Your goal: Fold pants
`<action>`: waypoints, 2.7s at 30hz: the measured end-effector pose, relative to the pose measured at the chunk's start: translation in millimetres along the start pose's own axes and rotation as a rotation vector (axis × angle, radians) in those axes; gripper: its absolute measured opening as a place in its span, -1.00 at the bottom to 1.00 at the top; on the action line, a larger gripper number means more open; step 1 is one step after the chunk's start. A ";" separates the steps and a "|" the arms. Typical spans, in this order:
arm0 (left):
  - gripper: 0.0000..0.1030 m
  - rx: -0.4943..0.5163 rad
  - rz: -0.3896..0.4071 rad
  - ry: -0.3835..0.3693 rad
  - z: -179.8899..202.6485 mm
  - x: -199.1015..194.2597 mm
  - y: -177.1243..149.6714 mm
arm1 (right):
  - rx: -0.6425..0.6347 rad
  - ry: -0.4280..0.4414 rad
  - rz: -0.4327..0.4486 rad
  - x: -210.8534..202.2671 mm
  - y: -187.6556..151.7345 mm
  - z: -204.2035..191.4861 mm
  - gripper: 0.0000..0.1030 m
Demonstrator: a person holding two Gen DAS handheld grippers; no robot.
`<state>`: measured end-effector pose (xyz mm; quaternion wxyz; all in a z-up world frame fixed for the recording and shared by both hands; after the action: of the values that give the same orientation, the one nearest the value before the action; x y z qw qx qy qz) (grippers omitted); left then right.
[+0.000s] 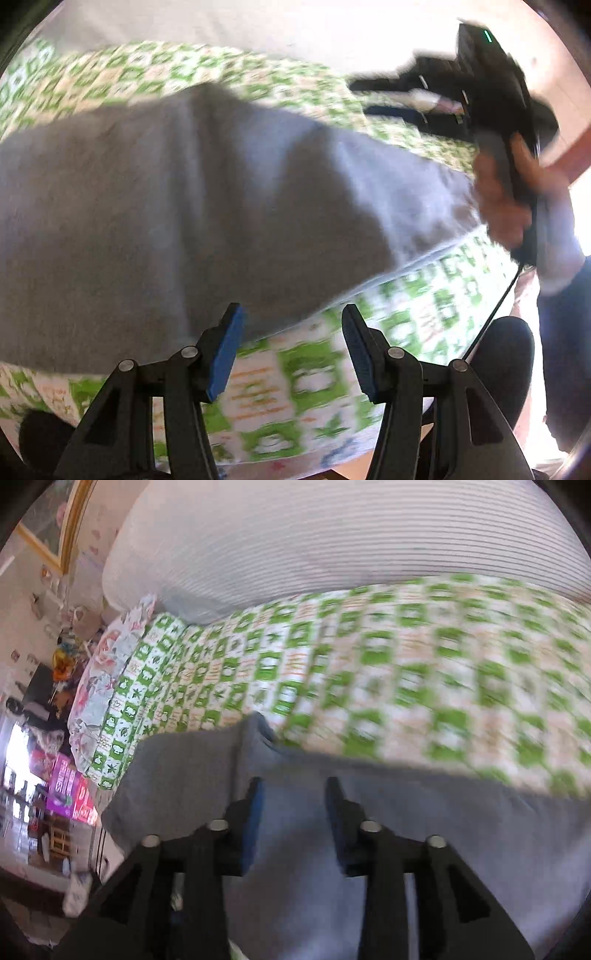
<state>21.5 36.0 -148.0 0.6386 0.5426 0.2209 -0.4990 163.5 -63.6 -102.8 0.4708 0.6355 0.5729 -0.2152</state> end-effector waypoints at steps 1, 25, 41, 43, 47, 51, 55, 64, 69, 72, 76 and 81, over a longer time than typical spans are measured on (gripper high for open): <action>0.08 0.021 0.004 -0.008 10.2 0.0 6.7 | 0.019 -0.017 0.026 -15.1 -8.1 11.5 -0.12; 0.21 0.400 -0.053 -0.086 183.4 67.3 97.5 | 0.749 -0.203 0.555 -238.1 -141.7 283.2 -0.12; 0.21 0.644 -0.108 -0.081 274.7 147.8 207.6 | 0.838 -0.153 0.659 -247.0 -134.5 338.6 -0.12; 0.21 0.660 -0.120 -0.088 282.0 163.5 221.8 | 0.857 -0.133 0.662 -246.2 -134.1 345.6 -0.12; 0.21 0.673 -0.161 -0.133 296.5 194.3 244.7 | 0.896 -0.085 0.686 -249.0 -133.7 358.8 -0.12; 0.21 0.714 -0.234 -0.157 311.9 233.2 255.5 | 0.884 -0.043 0.644 -238.4 -126.1 364.1 -0.17; 0.21 0.767 -0.282 -0.138 323.9 266.2 258.3 | 0.860 -0.055 0.640 -237.5 -122.5 370.1 -0.85; 0.31 0.832 -0.305 -0.162 354.6 301.4 251.4 | 0.918 -0.010 0.661 -243.2 -130.3 383.2 -0.83; -0.48 0.889 -0.295 -0.230 369.3 294.7 244.9 | 0.923 0.038 0.686 -244.6 -131.3 387.2 -0.83; -0.79 0.902 -0.275 -0.241 379.8 287.0 240.4 | 0.888 0.040 0.715 -251.3 -130.2 380.5 -0.85; -0.83 0.830 -0.239 -0.302 372.7 261.9 246.3 | 0.824 0.036 0.759 -261.8 -123.7 364.3 -0.85; -0.83 0.768 -0.125 -0.379 353.2 200.6 258.4 | 0.662 0.051 0.850 -287.3 -111.1 316.8 -0.85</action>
<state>237.6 -388.7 -80.3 0.3881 0.6250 -0.0697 -0.6737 72.3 -493.3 -55.4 0.2768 0.9308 0.1779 -0.1592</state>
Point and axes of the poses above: each gripper's, at about its wrist camera, not at the fingertips, and x roughly the way its jaws point, z to its right, y to its top, the point moved 6 cm from there along x, roughly the way its jaws point, and after that the axes turned 8 degrees about x, right-handed, at the moved point
